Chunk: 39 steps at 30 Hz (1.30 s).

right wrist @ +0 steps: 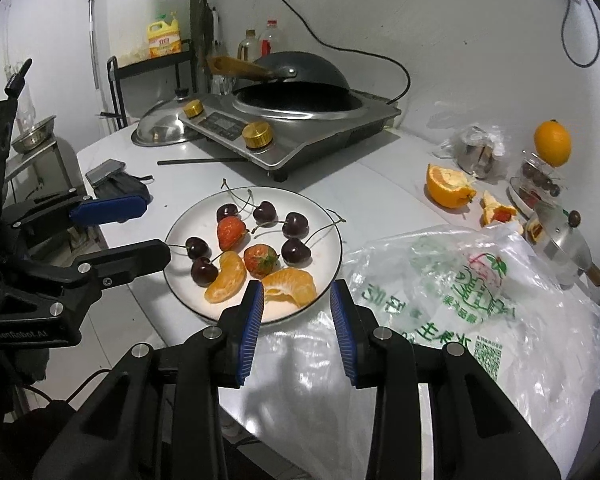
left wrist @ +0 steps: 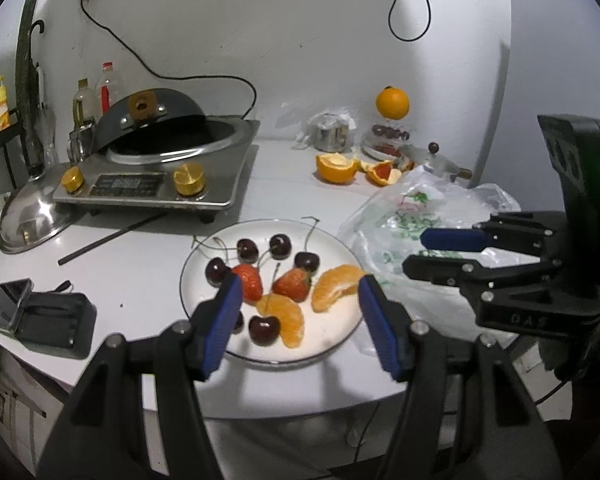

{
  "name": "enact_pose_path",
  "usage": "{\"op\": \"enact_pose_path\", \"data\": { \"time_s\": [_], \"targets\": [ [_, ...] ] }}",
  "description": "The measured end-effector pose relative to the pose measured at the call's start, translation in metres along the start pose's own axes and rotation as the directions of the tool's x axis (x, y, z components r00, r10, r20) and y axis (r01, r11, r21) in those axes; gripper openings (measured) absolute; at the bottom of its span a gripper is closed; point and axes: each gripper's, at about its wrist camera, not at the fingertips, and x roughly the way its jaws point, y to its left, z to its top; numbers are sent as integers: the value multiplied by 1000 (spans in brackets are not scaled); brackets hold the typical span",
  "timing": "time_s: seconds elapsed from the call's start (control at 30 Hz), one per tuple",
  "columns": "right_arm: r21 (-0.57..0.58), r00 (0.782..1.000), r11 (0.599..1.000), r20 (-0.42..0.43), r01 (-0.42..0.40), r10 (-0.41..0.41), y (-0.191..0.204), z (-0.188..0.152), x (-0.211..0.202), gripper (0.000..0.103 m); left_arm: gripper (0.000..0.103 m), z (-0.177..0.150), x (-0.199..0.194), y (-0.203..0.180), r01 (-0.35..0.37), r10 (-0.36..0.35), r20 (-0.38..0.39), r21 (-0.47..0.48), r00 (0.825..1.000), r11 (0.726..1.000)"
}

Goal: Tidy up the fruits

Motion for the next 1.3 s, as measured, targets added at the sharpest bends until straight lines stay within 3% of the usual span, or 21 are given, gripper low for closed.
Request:
{"op": "enact_pose_path", "data": {
  "time_s": [0.23,0.37,0.6,0.77,0.9,1.17,1.3],
  "targets": [
    [25,999,999,35,21,-21,-3,-11,-28,38,63,2,-17,-18,-1,1,13,9,1000,1000],
    [40,997,998,63,38,-41,-6,-16,-46,42,84,6,-32,-27,3,-4,51,6,999,1000],
    [77,987,994,136,78,-88,-9,-22,-87,44,85,16,-59,-45,10,-13,99,33,995,999],
    [124,973,988,201,94,-117,-11,-25,-123,53,98,23,-81,-57,29,-32,149,27,988,999],
    [151,958,981,240,123,-157,-11,-28,-150,61,99,28,-94,-66,13,-18,171,35,985,999],
    [202,928,964,297,171,-226,-15,-31,-189,63,99,46,-123,-82,-42,27,232,60,972,997],
    [221,911,958,330,181,-248,-17,-30,-205,75,99,56,-136,-91,-46,23,266,80,964,996]
  ]
}}
